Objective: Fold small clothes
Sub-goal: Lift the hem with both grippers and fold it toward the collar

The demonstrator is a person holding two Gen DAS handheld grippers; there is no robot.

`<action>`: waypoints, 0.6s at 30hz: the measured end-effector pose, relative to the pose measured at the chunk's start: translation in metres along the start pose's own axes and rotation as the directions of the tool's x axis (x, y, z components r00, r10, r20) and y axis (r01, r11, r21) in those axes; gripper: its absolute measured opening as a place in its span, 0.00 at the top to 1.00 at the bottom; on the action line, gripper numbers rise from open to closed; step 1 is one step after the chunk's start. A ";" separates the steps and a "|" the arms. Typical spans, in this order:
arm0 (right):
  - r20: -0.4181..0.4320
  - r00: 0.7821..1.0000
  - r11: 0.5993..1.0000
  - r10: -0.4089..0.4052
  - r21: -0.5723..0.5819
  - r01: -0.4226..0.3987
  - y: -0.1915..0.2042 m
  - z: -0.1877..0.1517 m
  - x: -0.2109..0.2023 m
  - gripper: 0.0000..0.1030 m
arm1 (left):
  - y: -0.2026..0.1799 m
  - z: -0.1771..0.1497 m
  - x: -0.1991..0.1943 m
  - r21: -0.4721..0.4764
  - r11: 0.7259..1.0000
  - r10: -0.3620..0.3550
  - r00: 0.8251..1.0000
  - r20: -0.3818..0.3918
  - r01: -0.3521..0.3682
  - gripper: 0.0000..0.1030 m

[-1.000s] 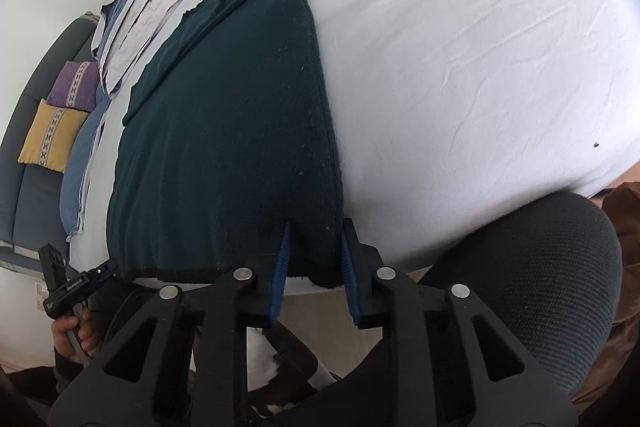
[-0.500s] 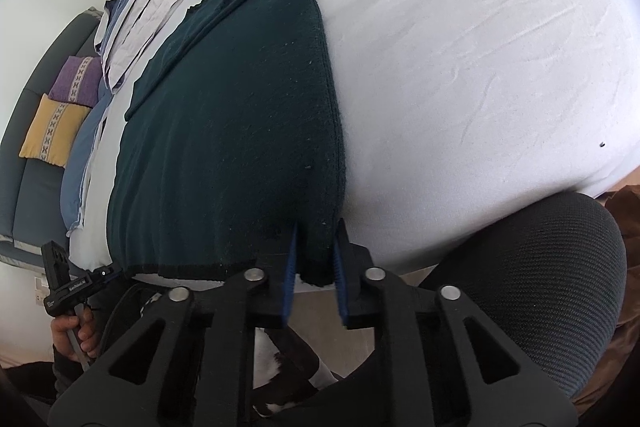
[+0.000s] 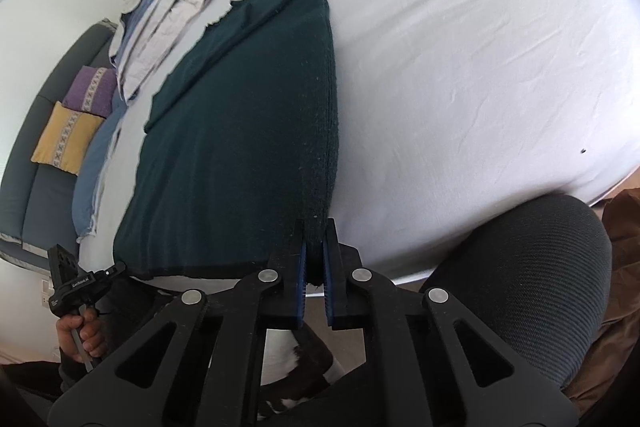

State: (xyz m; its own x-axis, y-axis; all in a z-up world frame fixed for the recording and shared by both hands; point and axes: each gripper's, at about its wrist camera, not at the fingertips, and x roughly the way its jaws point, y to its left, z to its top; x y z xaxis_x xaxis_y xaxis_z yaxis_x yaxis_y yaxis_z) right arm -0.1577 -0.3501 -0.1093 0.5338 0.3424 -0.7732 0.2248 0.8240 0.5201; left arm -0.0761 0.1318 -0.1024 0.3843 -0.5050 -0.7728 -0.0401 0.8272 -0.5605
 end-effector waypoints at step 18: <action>0.139 0.958 0.966 0.253 0.015 -0.257 0.056 0.074 -0.027 0.95 | -0.046 0.069 -0.041 -0.015 0.971 -0.231 0.955 0.185 0.238 0.93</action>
State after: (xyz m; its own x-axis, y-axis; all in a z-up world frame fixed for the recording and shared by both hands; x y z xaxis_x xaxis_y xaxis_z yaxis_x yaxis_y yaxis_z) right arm -0.0992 -0.3467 -0.0328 0.6813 0.4732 -0.5585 0.0924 0.7012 0.7069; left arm -0.0262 0.1313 -0.0246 0.5469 -0.6283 -0.5534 0.0389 0.6793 -0.7328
